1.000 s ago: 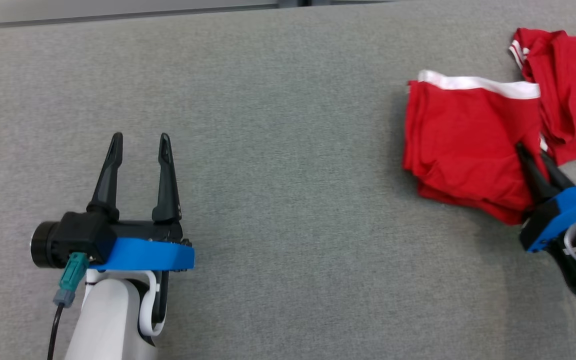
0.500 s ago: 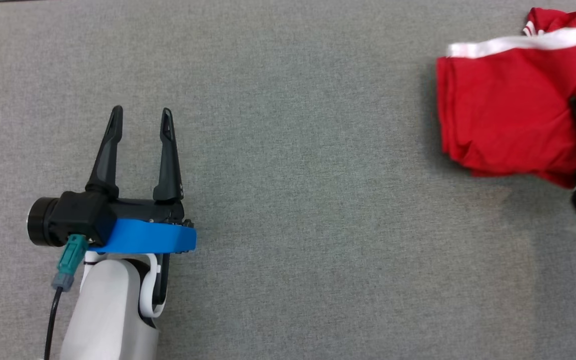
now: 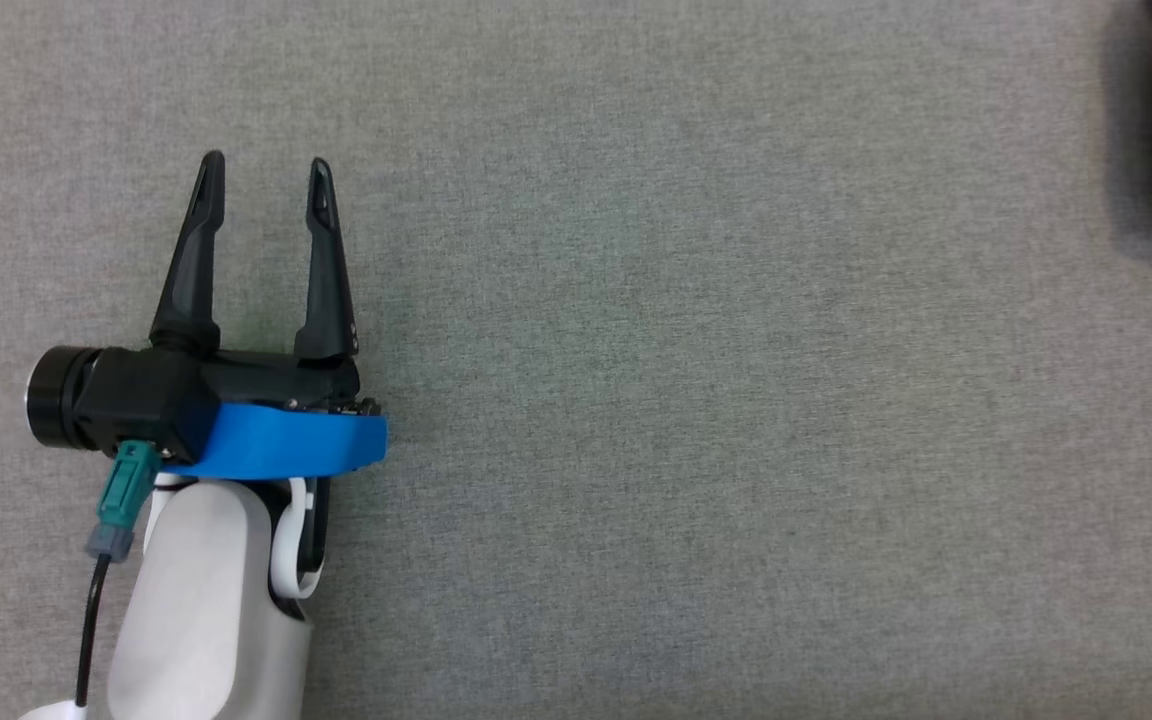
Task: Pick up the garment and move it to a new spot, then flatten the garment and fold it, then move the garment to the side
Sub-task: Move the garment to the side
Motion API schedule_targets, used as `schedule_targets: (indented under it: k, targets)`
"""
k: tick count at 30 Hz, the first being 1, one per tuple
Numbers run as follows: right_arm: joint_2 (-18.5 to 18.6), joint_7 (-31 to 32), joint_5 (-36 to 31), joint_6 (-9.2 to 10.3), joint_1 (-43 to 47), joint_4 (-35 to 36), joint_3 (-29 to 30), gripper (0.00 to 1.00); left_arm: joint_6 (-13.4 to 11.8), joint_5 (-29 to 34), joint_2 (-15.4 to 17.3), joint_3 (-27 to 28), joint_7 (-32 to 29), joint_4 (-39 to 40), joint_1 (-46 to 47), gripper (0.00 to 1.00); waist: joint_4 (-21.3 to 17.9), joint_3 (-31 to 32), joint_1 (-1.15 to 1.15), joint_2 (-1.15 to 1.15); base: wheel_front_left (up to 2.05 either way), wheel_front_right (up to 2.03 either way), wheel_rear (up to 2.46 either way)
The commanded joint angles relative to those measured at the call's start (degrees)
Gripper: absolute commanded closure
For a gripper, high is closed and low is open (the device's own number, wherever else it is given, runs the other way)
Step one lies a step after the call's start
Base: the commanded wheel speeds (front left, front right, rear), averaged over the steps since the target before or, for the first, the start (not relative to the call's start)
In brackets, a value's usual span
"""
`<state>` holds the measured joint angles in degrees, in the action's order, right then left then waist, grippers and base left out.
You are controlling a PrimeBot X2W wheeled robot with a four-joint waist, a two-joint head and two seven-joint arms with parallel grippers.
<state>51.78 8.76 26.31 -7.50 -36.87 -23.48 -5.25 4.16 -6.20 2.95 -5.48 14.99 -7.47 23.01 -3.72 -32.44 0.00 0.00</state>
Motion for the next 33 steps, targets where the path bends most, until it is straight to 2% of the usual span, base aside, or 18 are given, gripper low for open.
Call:
schedule_targets:
  k: [1, 7, 12, 15, 16, 17, 18, 19, 20, 27, 33]
  targets:
    - [1.04, 0.28, -0.4, 0.0, -1.07, -0.31, 0.11, 1.0, 0.19, 0.36, -0.04, -0.09, 0.27, 0.28, 1.12, 0.0, 0.48, -0.61, 0.0, 0.0, 0.0, 0.0, 0.0]
    - [6.24, 1.42, -1.43, 0.0, -2.54, -4.31, -0.17, 1.0, 0.27, 0.74, -0.04, -0.86, 0.27, 0.79, 2.64, 0.0, 1.3, -2.03, 0.0, 0.0, 0.0, 0.0, 0.0]
    - [7.5, 1.64, -2.2, 0.0, -4.87, -7.88, -1.25, 1.0, 0.1, 0.76, -0.05, -1.42, 0.27, 1.16, 3.18, 0.0, 1.73, -2.63, 0.0, 0.0, 0.0, 0.0, 0.0]
    - [6.88, 1.38, -2.74, 0.0, -6.61, -9.44, -2.31, 1.0, -0.02, 0.53, -0.05, -1.56, 0.27, 1.11, 3.13, 0.0, 1.8, -2.84, 0.0, 0.0, 0.0, 0.0, 0.0]
    - [6.56, 1.34, -2.97, 0.0, -7.09, -9.94, -2.71, 0.86, 0.0, 0.45, -0.05, -1.51, 0.27, 1.02, 3.04, 0.0, 1.77, -2.89, 0.0, 0.0, 0.0, 0.0, 0.0]
    - [6.3, 1.02, -3.26, 0.0, -7.72, -10.32, -3.05, 0.68, -0.01, 0.47, -0.06, -1.48, 0.27, 0.92, 2.95, 0.0, 1.74, -2.94, 0.0, 0.0, 0.0, 0.0, 0.0]
    - [5.98, 0.53, -3.49, 0.0, -8.5, -10.69, -3.2, 0.2, -0.06, 0.48, -0.06, -1.47, 0.27, 0.89, 2.85, 0.0, 1.7, -2.95, 0.0, 0.0, 0.0, 0.0, 0.0]
    - [5.67, 0.04, -3.83, 0.0, -9.3, -11.23, -3.28, 0.07, -0.07, 0.51, -0.06, -1.45, 0.27, 0.87, 2.8, 0.0, 1.66, -2.99, 0.0, 0.0, 0.0, 0.0, 0.0]
    - [5.48, -0.23, -4.34, 0.0, -9.82, -11.95, -3.37, 0.0, -0.12, 0.53, -0.05, -1.44, 0.27, 0.79, 2.81, 0.0, 1.64, -2.99, 0.0, 0.0, 0.0, 0.0, 0.0]
    - [2.66, -4.05, -7.79, 0.0, -13.85, -15.9, -3.47, 0.0, -0.36, -0.21, -0.04, -0.88, 0.27, 0.07, 1.92, 0.0, 1.95, -0.82, 0.0, 0.0, 0.0, 0.0, 0.0]
    - [-1.12, -10.29, -7.41, -0.01, -14.07, -16.22, -3.7, 0.0, -0.4, -0.86, 0.05, 0.77, 0.27, -0.51, -1.62, 0.0, 2.03, 4.3, 0.0, 0.0, 0.0, 0.0, 0.0]
